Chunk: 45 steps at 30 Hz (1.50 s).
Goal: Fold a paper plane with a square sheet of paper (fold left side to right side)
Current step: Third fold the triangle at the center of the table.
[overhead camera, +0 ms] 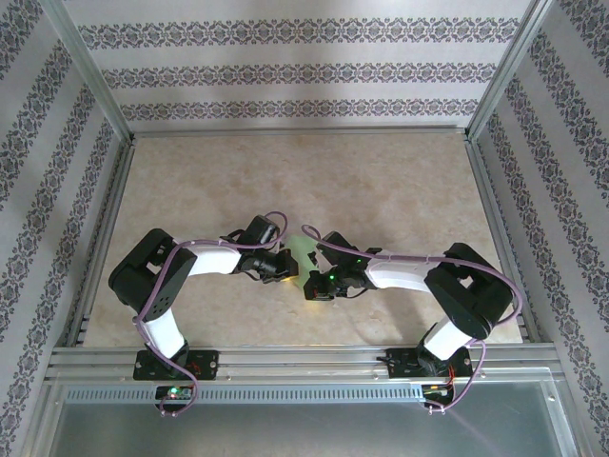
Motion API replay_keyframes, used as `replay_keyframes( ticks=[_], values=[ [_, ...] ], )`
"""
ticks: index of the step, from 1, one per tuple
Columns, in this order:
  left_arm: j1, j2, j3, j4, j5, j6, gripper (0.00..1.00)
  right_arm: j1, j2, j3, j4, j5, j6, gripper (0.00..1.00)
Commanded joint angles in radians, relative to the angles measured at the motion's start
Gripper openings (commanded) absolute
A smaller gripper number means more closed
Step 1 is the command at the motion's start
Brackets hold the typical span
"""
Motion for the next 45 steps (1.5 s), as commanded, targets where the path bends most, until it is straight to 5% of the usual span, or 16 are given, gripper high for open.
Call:
replay_keyframes(
  ticks=[1,31,45],
  values=[
    [-0.012,0.059,-0.015,-0.115,-0.103,0.019,0.1,-0.012,0.019,-0.006,-0.004,0.016,-0.009,0.0],
    [-0.012,0.077,0.001,-0.146,-0.115,0.02,0.1,-0.012,0.024,-0.074,0.007,-0.016,0.012,0.0],
    [-0.012,0.08,0.008,-0.158,-0.119,0.012,0.1,-0.041,-0.199,-0.137,-0.001,-0.062,0.056,0.0]
  ],
)
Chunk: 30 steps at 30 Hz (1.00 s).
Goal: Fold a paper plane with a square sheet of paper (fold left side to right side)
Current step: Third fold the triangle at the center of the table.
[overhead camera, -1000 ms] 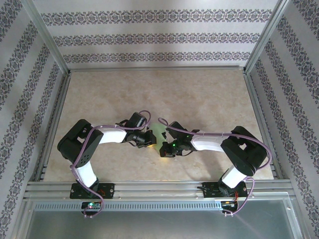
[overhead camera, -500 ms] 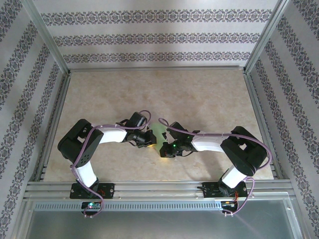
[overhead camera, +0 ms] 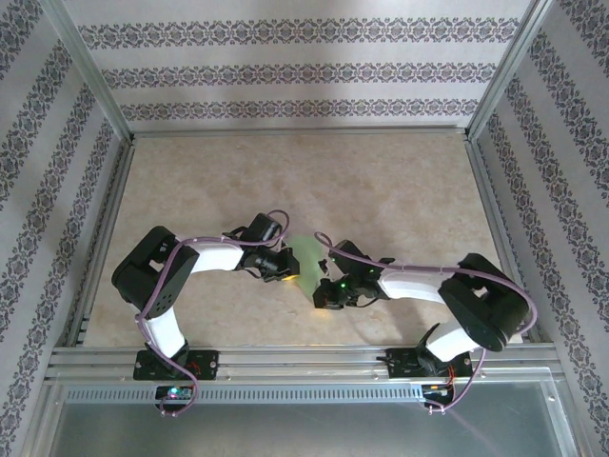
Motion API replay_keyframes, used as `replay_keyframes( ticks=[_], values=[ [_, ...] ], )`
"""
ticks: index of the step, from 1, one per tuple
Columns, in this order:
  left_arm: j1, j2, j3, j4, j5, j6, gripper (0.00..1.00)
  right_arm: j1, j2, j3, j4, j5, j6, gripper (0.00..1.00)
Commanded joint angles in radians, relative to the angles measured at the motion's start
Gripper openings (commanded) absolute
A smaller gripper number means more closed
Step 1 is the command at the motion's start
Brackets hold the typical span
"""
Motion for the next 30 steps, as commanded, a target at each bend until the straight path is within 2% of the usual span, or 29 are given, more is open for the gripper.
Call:
replay_keyframes(
  ticks=[1,5,15,30],
  values=[
    [-0.012,0.055,-0.035,-0.104,-0.127,0.008,0.1,-0.03,-0.095,0.006,-0.035,-0.019,0.024,0.0],
    [-0.012,0.056,-0.037,-0.097,-0.125,0.004,0.1,-0.048,-0.11,0.027,0.011,0.013,0.035,0.0],
    [-0.012,0.055,-0.035,-0.098,-0.123,0.006,0.1,-0.002,0.063,0.112,0.061,0.079,0.043,0.0],
    [-0.012,0.039,-0.031,-0.101,-0.121,0.008,0.1,0.0,0.145,0.142,-0.052,0.121,0.009,0.0]
  ],
)
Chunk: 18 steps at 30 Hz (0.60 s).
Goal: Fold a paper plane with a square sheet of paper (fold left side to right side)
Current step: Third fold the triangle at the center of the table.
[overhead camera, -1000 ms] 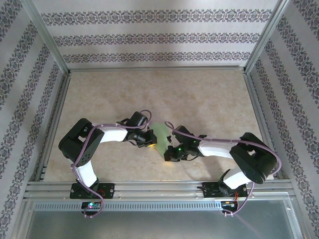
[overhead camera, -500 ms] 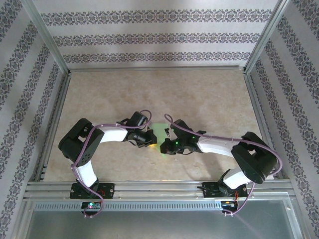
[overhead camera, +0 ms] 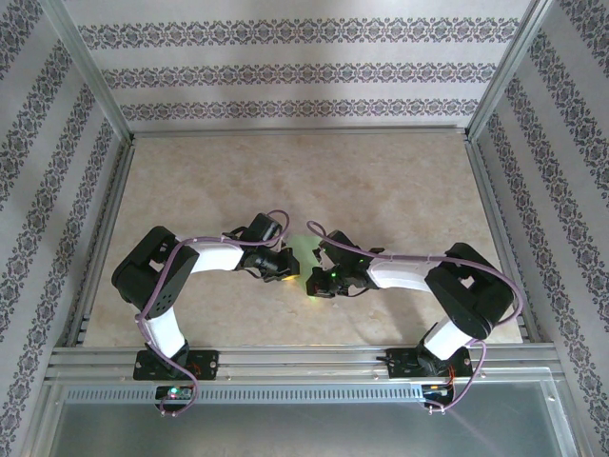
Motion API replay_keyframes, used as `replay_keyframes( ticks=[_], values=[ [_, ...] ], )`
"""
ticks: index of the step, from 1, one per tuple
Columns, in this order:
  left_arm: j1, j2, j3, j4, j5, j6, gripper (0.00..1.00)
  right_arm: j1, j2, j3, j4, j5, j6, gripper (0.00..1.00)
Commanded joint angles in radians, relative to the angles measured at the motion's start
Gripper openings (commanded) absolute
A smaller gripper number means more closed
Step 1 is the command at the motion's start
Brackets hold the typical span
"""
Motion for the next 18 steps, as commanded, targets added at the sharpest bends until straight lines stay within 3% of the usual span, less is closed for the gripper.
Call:
replay_keyframes(
  ticks=[1,6,9,18],
  values=[
    [-0.012,0.037,-0.029,-0.098,-0.12,0.008,0.1,0.001,0.028,0.02,-0.054,0.03,-0.02,0.0],
    [-0.012,0.01,-0.022,-0.095,-0.117,0.01,0.12,0.0,0.054,0.033,-0.1,0.046,-0.039,0.0],
    [-0.012,-0.033,-0.038,-0.052,-0.111,0.006,0.2,0.0,0.061,0.033,-0.112,0.056,-0.042,0.0],
    [-0.016,-0.237,-0.128,0.002,-0.085,0.001,0.16,-0.001,0.056,0.025,-0.164,0.121,-0.047,0.0]
  ],
)
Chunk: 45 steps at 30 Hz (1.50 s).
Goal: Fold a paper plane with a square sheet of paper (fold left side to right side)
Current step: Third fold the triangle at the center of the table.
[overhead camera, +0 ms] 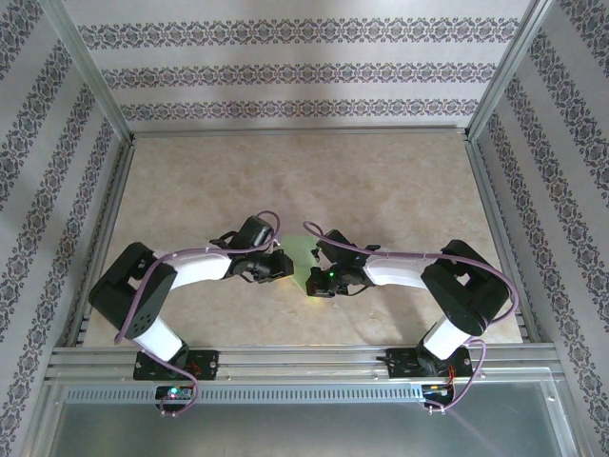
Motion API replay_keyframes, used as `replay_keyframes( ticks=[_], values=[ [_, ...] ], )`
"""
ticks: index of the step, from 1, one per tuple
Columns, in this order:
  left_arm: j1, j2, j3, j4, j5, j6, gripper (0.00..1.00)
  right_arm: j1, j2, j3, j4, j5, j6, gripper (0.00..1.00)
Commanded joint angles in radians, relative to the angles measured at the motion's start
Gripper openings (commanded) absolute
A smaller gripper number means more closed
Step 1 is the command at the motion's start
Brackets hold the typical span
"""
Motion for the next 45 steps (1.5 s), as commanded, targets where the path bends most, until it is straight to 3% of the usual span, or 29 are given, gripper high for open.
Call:
replay_keyframes(
  ticks=[1,12,24,32,45],
  values=[
    [-0.013,-0.056,-0.04,0.02,0.011,-0.012,0.16,-0.001,0.029,-0.015,-0.106,0.101,-0.015,0.0],
    [-0.091,-0.001,-0.09,0.224,0.045,-0.135,0.13,0.01,0.041,0.008,-0.162,0.155,-0.019,0.0],
    [-0.099,0.079,-0.08,0.319,0.042,-0.178,0.12,0.017,0.056,0.02,-0.17,0.159,-0.025,0.0],
    [-0.097,0.105,-0.067,0.303,0.016,-0.178,0.11,0.018,0.058,0.022,-0.184,0.17,-0.032,0.0],
    [-0.071,0.119,-0.025,0.11,-0.085,-0.153,0.07,0.022,0.058,0.038,-0.25,0.213,-0.051,0.0]
  ],
)
